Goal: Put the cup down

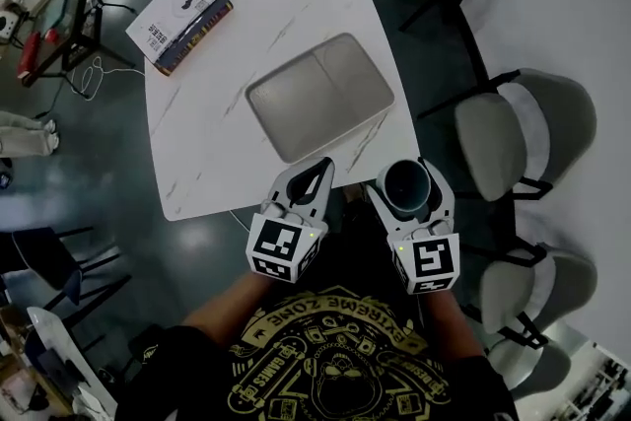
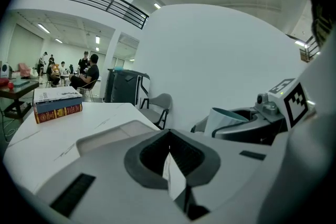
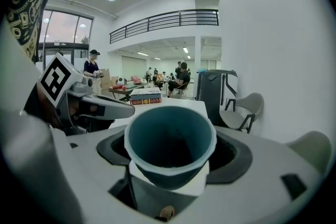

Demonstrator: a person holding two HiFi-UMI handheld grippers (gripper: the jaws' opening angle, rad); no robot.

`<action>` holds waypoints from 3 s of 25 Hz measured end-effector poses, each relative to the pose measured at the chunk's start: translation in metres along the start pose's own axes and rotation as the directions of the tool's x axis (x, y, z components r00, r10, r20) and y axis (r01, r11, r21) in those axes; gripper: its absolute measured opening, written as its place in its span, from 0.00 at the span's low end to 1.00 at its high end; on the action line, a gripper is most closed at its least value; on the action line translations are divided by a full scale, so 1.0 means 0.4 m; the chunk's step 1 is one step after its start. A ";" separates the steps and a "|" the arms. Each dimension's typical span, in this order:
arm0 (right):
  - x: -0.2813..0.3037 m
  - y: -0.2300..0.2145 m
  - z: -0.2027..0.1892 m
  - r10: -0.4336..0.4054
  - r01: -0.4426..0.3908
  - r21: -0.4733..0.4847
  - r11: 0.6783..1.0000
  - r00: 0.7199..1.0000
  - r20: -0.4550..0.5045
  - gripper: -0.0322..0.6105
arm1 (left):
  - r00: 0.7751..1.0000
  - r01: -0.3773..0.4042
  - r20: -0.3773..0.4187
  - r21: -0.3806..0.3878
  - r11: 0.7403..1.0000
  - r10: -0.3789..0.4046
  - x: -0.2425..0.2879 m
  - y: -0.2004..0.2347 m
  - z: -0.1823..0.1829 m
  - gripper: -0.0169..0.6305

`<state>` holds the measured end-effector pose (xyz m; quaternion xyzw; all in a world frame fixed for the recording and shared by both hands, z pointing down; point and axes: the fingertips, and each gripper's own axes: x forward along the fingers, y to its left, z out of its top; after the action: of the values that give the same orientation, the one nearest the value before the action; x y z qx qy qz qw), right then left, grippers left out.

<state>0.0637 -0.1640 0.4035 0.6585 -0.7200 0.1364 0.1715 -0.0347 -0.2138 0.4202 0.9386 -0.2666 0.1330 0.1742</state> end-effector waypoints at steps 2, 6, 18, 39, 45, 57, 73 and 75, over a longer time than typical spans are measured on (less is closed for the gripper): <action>0.036 -0.027 0.010 0.027 -0.027 -0.011 1.000 1.000 0.003 0.66 | 1.000 -0.029 -0.006 -0.004 1.000 0.029 0.026 0.012 0.006 0.03; 0.108 -0.080 0.039 0.092 -0.092 -0.039 0.995 0.996 0.009 0.66 | 0.996 -0.089 0.000 0.011 0.996 0.089 0.076 0.026 0.048 0.03; 0.295 -0.126 0.054 0.293 -0.288 -0.133 0.948 0.956 0.018 0.66 | 0.961 -0.276 -0.005 -0.016 0.961 0.276 0.147 0.100 0.089 0.03; 0.494 -0.124 -0.022 0.427 -0.430 -0.160 0.889 0.903 -0.050 0.66 | 0.890 -0.452 -0.119 -0.117 0.884 0.440 0.168 0.182 -0.001 0.03; 0.527 -0.116 -0.037 0.450 -0.450 -0.163 0.878 0.892 -0.039 0.66 | 0.878 -0.474 -0.149 -0.129 0.871 0.455 0.167 0.181 -0.029 0.03; 0.516 -0.110 -0.031 0.476 -0.466 -0.178 0.867 0.879 0.019 0.66 | 0.866 -0.490 -0.190 -0.150 0.859 0.462 0.144 0.170 -0.085 0.03; 0.459 -0.149 -0.010 0.356 -0.351 -0.100 0.931 0.934 0.039 0.74 | 0.919 -0.394 -0.063 -0.100 0.914 0.389 0.080 0.140 -0.021 0.03; 0.428 -0.141 0.000 0.327 -0.321 -0.095 0.942 0.944 0.054 0.74 | 0.925 -0.380 -0.044 -0.093 0.920 0.377 0.054 0.134 -0.015 0.03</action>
<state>0.1072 -0.3237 0.4748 0.5277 -0.8290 0.1093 0.1496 -0.0470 -0.2640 0.4467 0.8577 -0.4469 0.1627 0.1953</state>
